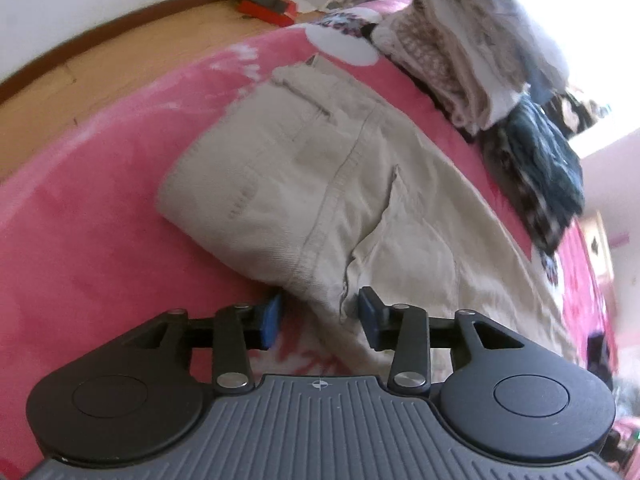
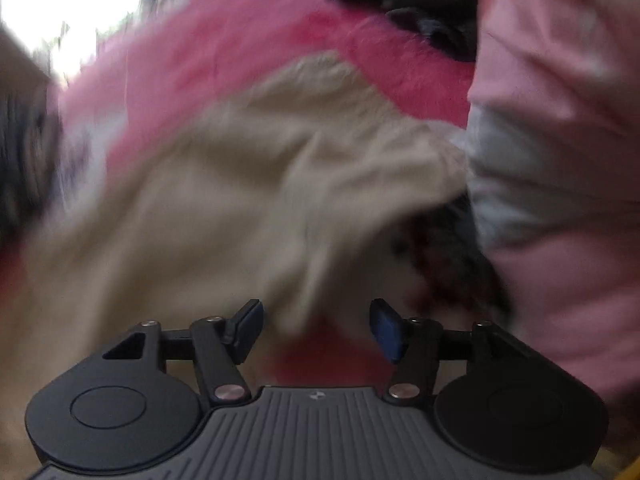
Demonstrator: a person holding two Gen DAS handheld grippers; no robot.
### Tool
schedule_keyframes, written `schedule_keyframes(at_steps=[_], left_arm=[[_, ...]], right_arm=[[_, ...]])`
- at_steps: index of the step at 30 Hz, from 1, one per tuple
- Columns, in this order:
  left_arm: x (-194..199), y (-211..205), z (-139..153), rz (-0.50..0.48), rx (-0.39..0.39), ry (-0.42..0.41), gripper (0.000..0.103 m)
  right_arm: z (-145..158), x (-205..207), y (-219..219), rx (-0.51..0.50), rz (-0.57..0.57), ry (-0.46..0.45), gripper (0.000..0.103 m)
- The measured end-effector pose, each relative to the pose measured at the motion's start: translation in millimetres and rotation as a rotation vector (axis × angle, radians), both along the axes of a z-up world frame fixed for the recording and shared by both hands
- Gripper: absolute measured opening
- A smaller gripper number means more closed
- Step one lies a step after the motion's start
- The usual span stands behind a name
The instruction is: Fold clothes
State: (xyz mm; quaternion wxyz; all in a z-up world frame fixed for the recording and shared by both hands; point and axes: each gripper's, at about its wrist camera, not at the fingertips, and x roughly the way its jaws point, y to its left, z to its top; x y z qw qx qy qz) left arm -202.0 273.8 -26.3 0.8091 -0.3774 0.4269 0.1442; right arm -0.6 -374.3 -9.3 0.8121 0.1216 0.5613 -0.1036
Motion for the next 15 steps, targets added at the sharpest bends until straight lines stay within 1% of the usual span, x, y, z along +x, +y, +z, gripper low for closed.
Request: schedule_keyframes(at_steps=[1, 3, 4, 6, 7, 9, 10, 11, 13, 15], left_arm=[[-4.9, 1.5, 7.2, -0.013, 0.028, 0.004, 0.041], [-15.0, 6.2, 21.5, -0.037, 0.086, 0.009, 0.041], [-19.6, 10.2, 29.8, -0.034, 0.116, 0.004, 0.041], [-23.6, 20.1, 41.5, -0.022, 0.143, -0.026, 0.041], [-20.0, 24.7, 45.2, -0.019, 0.164, -0.045, 0.041], [-12.3, 33.6, 52.0, -0.016, 0.206, -0.083, 0.041], [-5.3, 37.0, 51.8, -0.024, 0.225, -0.095, 0.041], [4.5, 39.8, 49.5, -0.040, 0.237, -0.107, 0.041], [22.4, 44.0, 44.0, -0.067, 0.260, -0.121, 0.041], [41.6, 42.1, 37.9, -0.119, 0.316, -0.130, 0.041]], right_arm=[[6.6, -6.3, 11.8, -0.037, 0.067, 0.030, 0.062], [28.3, -15.6, 35.4, -0.098, 0.192, 0.034, 0.062], [41.2, -16.8, 47.0, -0.120, 0.250, 0.006, 0.061], [67.4, -13.2, 70.7, -0.148, 0.367, -0.076, 0.060], [79.8, -7.0, 85.2, -0.145, 0.433, -0.136, 0.060], [96.4, 12.0, 123.3, -0.109, 0.588, -0.262, 0.060], [104.0, 22.0, 143.0, -0.089, 0.667, -0.325, 0.060], [108.2, 33.9, 166.3, -0.067, 0.750, -0.367, 0.058], [108.4, 57.2, 222.2, -0.030, 0.921, -0.412, 0.057], [103.7, 73.4, 284.5, -0.002, 1.104, -0.433, 0.054]])
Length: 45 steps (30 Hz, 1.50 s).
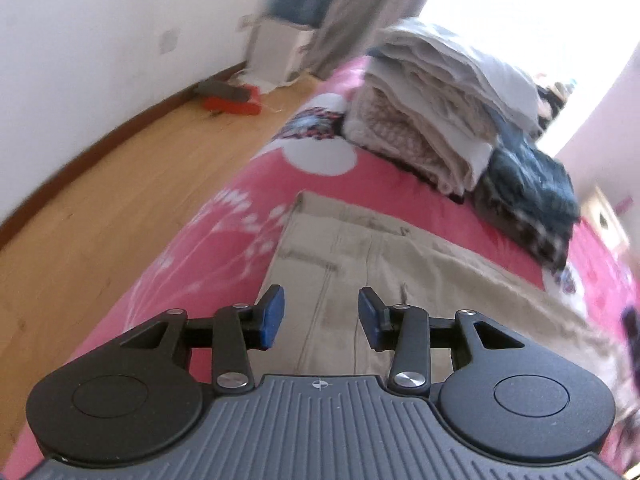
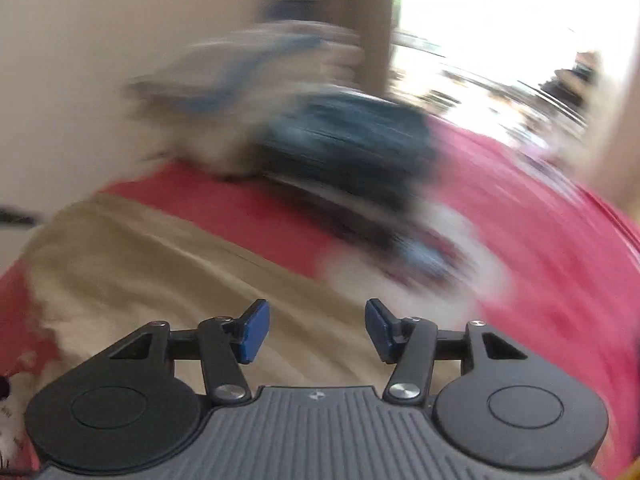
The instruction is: Fold clothes
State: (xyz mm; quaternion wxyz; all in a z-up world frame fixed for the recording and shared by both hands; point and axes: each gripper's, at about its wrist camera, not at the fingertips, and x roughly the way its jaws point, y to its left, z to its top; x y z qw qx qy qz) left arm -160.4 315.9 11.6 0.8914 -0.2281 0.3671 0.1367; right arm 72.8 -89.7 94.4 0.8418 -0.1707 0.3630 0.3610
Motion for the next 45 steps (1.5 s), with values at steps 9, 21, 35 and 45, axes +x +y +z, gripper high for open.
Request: schedule_keyframes(at_steps=[9, 21, 35, 45], left_arm=[[51.5, -14.7, -13.3, -0.351, 0.271, -0.043, 0.041], [124.3, -12.1, -36.8, -0.846, 0.363, 0.013, 0.050], [91.5, -25.7, -1.3, -0.782, 0.493, -0.122, 0.001], [136.3, -27.5, -35.3, -0.780, 0.561, -0.026, 0.008]], right_arm=[[-64.9, 23.7, 188.2, -0.217, 0.519, 0.000, 0.052], [-115.2, 42.0, 216.2, -0.385, 0.596, 0.166, 0.030], [-69.7, -1.0, 202.6, -0.423, 0.526, -0.229, 0.002], [-123.5, 23.3, 219.1, -0.492, 0.514, -0.239, 0.002]])
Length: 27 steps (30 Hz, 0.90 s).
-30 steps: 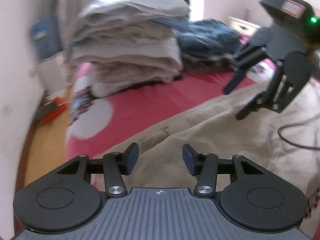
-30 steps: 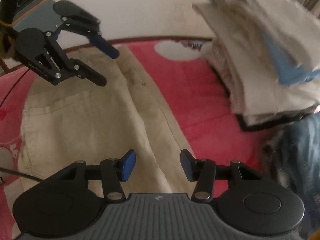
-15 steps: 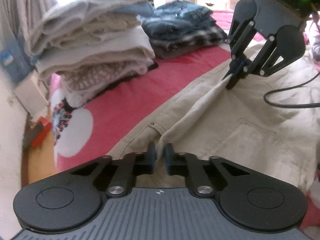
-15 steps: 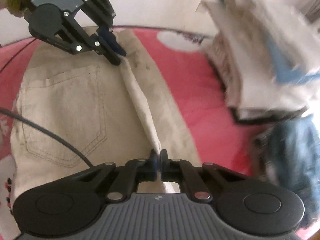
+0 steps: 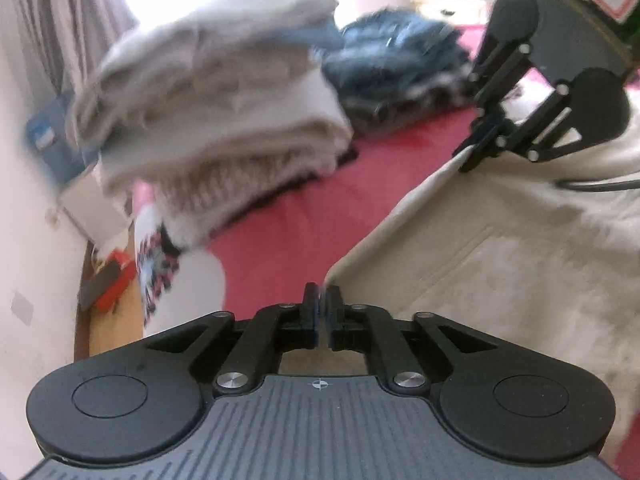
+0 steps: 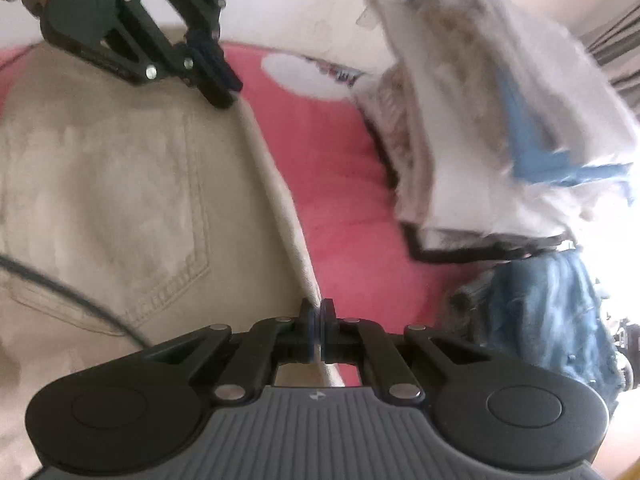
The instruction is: Fold clothes
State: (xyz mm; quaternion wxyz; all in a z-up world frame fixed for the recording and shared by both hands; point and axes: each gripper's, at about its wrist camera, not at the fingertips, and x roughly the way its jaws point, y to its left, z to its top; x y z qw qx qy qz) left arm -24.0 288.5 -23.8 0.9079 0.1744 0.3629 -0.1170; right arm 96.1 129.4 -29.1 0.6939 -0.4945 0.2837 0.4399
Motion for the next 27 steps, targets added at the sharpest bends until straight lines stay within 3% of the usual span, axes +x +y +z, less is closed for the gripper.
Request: schedule_keyframes(at_steps=[4, 7, 9, 11, 15, 18, 22, 24, 27], left_arm=[[-16.3, 22.1, 16.9, 0.108, -0.092, -0.025, 0.025], [-37.8, 40.5, 37.4, 0.182, -0.164, -0.044, 0.025], [-47.5, 39.6, 46.5, 0.182, -0.216, -0.036, 0.025], [-47.8, 26.6, 47.0, 0.162, -0.242, -0.020, 0.026], [-27.6, 2.2, 18.7, 0.170, -0.200, 0.049, 0.026], [-23.4, -1.4, -0.5, 0.207, -0.183, 0.095, 0.026], [-25.3, 2.8, -8.7, 0.248, -0.170, 0.112, 0.030], [-23.2, 6.1, -8.9, 0.269, -0.179, 0.124, 0.030], [-23.0, 4.0, -8.5, 0.275, -0.162, 0.125, 0.030]], right_arm=[[-4.7, -3.0, -1.3, 0.006, 0.000, -0.010, 0.002], [-2.8, -1.3, -3.6, 0.028, -0.015, 0.004, 0.003], [-1.8, 2.5, -4.5, 0.047, -0.038, 0.024, 0.004], [1.4, 9.7, -6.6, 0.081, -0.085, 0.058, 0.013], [33.6, 28.0, -46.7, 0.199, -0.215, 0.123, 0.032], [60.2, 45.7, -110.3, 0.258, -0.365, 0.125, 0.033], [63.3, 62.0, -197.7, 0.221, -0.565, 0.110, 0.033], [55.9, 62.2, -224.7, 0.197, -0.592, 0.133, 0.033], [43.4, 58.6, -238.7, 0.158, -0.535, 0.169, 0.033]])
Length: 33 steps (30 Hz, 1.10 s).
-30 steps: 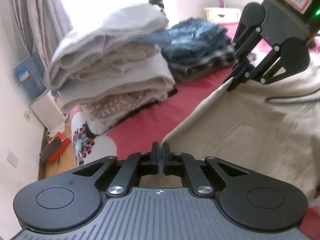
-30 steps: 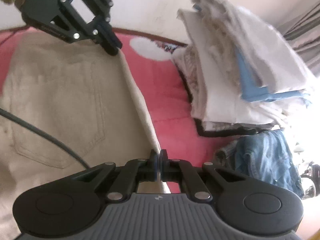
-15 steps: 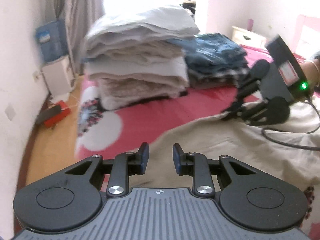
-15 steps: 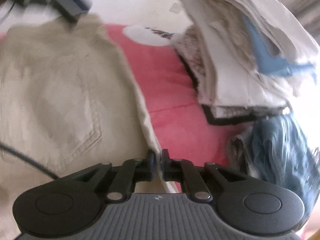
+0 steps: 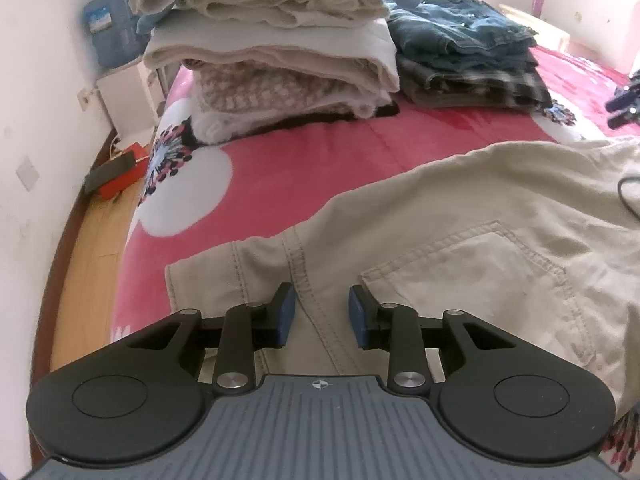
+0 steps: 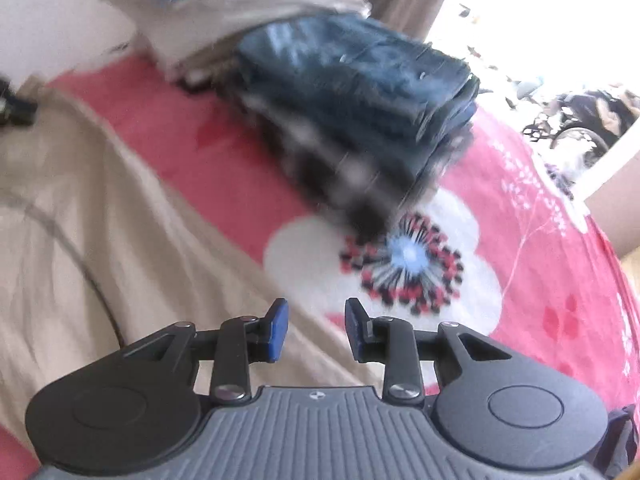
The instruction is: Fold clothes
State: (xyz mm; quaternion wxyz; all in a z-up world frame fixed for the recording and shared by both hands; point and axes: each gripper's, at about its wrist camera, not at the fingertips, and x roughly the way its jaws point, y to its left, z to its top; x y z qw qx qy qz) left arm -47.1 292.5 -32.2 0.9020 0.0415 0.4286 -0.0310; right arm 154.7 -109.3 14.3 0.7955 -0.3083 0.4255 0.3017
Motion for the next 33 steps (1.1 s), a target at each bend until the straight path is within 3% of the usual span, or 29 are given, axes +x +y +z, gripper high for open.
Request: schedule_keyframes(at_steps=[4, 9, 13, 14, 15, 16, 18, 20, 25, 31, 33], left_arm=[[-1.2, -6.8, -1.5, -0.022, 0.057, 0.001, 0.031], [2.5, -9.2, -3.3, -0.016, 0.072, 0.017, 0.032], [2.7, -11.9, -4.1, -0.020, 0.092, 0.018, 0.033], [3.0, -12.1, -4.2, -0.021, 0.095, 0.018, 0.033], [3.2, -12.3, -4.3, -0.021, 0.098, 0.019, 0.034], [3.5, -12.3, -4.3, -0.021, 0.099, 0.019, 0.034], [3.9, -12.3, -4.5, -0.021, 0.100, 0.019, 0.034], [4.2, -11.7, -5.1, -0.023, 0.099, 0.016, 0.034], [4.0, -10.2, -5.1, -0.034, 0.095, 0.012, 0.035], [4.0, -10.3, -5.1, -0.043, 0.098, 0.009, 0.035], [3.0, -10.6, -5.7, -0.045, 0.101, 0.003, 0.035]], right_arm=[[-15.1, 1.0, 5.7, -0.048, 0.145, 0.029, 0.033], [-38.3, 5.5, 23.1, -0.132, 0.317, 0.069, 0.032], [-45.9, 6.7, 26.1, -0.163, 0.362, 0.107, 0.032], [-45.4, 6.6, 26.9, -0.169, 0.361, 0.118, 0.027], [-45.7, 3.1, 28.0, -0.186, 0.371, 0.119, 0.014], [-46.3, -1.5, 29.3, -0.206, 0.383, 0.116, 0.010], [-48.1, -18.1, 31.8, -0.264, 0.432, 0.049, 0.002], [-46.1, -30.3, 33.4, -0.303, 0.454, -0.035, 0.001], [-39.2, -36.4, 32.9, -0.354, 0.446, -0.149, 0.001], [-64.8, -36.6, 39.8, -0.424, 0.472, -0.188, 0.001], [-64.5, -31.3, 34.6, -0.365, 0.399, -0.179, 0.002]])
